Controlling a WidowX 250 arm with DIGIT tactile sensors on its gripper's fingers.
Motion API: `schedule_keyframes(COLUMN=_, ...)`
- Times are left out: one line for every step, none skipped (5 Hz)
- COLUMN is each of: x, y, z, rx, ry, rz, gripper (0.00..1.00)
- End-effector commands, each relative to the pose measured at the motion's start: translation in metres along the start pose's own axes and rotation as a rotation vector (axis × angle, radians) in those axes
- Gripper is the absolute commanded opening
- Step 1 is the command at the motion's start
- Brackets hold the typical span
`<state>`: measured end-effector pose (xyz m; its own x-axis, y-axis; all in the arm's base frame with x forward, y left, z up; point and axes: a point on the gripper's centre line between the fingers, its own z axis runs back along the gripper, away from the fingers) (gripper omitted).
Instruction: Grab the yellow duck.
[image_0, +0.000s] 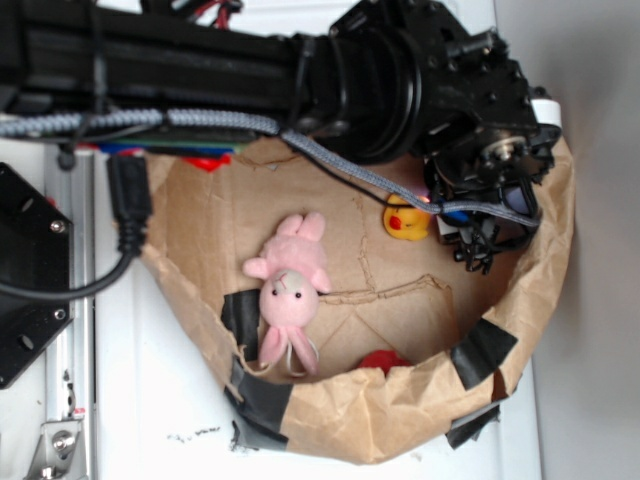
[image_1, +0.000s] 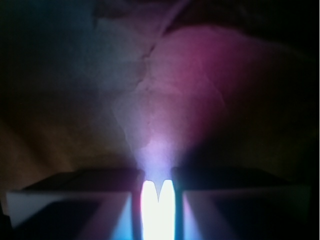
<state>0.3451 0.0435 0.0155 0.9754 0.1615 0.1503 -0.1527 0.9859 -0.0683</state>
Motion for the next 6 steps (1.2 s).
schedule_keyframes(x=0.002, y=-0.005, z=-0.01, rx=-0.032, ry=-0.031, rz=-0.015, gripper=0.0)
schedule_keyframes(x=-0.011, y=-0.005, z=0.006, rx=-0.024, ry=-0.016, rz=-0.048, gripper=1.0)
schedule_keyframes(x=-0.046, y=-0.019, z=0.028, rx=-0.051, ry=-0.051, rz=-0.026, gripper=1.0)
schedule_keyframes(x=-0.026, y=-0.028, z=0.07, rx=-0.034, ry=-0.094, rz=-0.003, gripper=1.0)
schedule_keyframes(x=-0.029, y=-0.032, z=0.091, rx=-0.036, ry=-0.108, rz=0.007, gripper=1.0)
schedule_keyframes(x=-0.03, y=-0.03, z=0.099, rx=-0.06, ry=-0.096, rz=0.033, gripper=1.0)
